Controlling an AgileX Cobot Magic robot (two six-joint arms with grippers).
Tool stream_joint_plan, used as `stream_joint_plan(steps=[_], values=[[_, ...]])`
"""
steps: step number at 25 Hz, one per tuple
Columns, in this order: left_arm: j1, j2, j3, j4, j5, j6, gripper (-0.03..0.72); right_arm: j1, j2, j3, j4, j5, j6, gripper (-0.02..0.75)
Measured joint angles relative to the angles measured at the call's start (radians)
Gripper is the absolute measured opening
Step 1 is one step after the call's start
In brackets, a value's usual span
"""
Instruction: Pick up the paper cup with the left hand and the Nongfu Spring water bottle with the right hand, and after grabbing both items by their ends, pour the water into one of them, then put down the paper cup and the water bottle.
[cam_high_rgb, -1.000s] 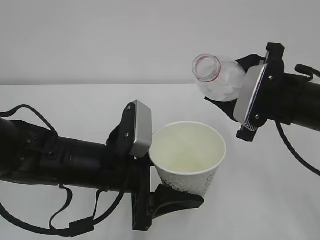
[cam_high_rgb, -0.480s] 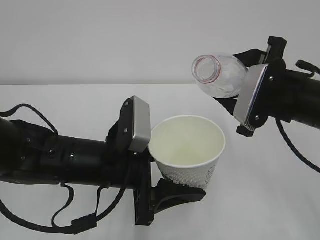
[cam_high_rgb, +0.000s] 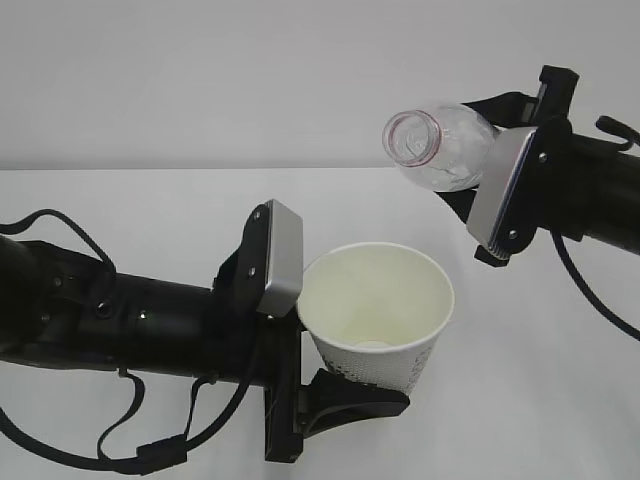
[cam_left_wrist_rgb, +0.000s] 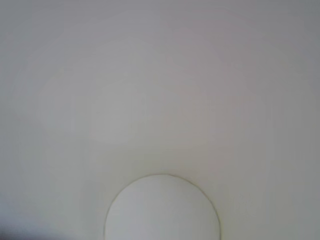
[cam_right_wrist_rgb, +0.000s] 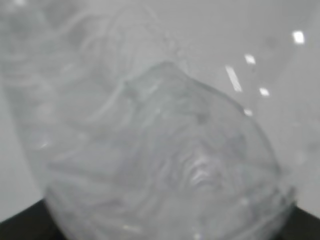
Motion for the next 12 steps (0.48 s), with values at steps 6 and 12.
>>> stream_joint_plan(steps=[6,12], values=[[0.000,0.000,0.000,0.002,0.000,0.001,0.532,0.000,0.000,0.000,0.000,-0.003,-0.033,0.480],[0.000,0.000,0.000,0.002,0.000,0.001,0.532,0.000,0.000,0.000,0.000,-0.017,-0.041,0.480]])
